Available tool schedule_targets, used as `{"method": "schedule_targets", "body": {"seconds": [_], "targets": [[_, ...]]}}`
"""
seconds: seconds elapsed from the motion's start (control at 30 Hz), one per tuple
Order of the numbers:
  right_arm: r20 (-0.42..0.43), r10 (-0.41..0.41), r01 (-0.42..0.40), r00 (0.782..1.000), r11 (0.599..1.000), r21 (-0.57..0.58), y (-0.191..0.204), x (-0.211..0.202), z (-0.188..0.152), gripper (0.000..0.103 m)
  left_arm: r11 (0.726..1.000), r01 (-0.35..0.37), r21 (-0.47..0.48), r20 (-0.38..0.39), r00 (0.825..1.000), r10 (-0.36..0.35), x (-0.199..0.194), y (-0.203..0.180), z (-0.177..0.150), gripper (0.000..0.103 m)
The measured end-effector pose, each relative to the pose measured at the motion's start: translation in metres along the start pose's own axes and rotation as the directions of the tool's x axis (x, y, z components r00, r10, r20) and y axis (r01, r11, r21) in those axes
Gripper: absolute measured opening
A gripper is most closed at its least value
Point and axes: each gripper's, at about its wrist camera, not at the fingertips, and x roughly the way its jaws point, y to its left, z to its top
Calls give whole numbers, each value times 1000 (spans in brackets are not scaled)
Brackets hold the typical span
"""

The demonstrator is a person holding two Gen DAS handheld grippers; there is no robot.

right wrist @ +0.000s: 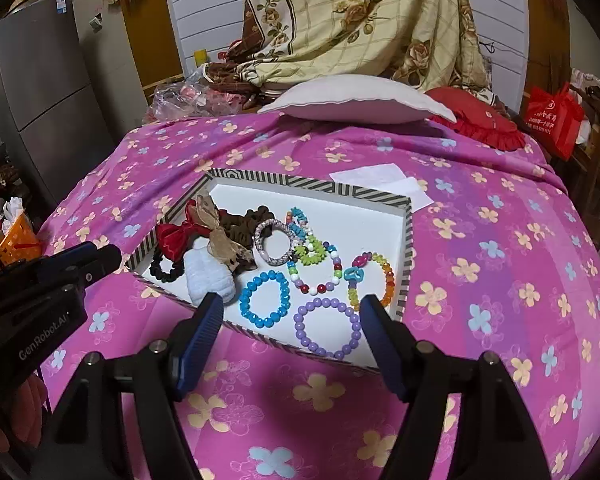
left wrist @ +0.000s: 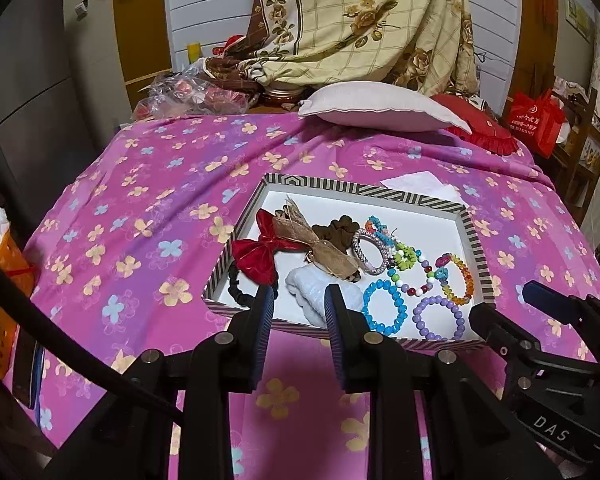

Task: Organize jewelry

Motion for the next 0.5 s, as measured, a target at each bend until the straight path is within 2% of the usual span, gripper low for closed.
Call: {"method": "schedule_targets", "body": {"seconds": [0.5], "targets": [[-2, 1, -1, 1000, 1000, -1, 1, 0, 0, 75, 1000, -6, -6, 3, 1000, 6, -3, 5, 1, 38]]}}
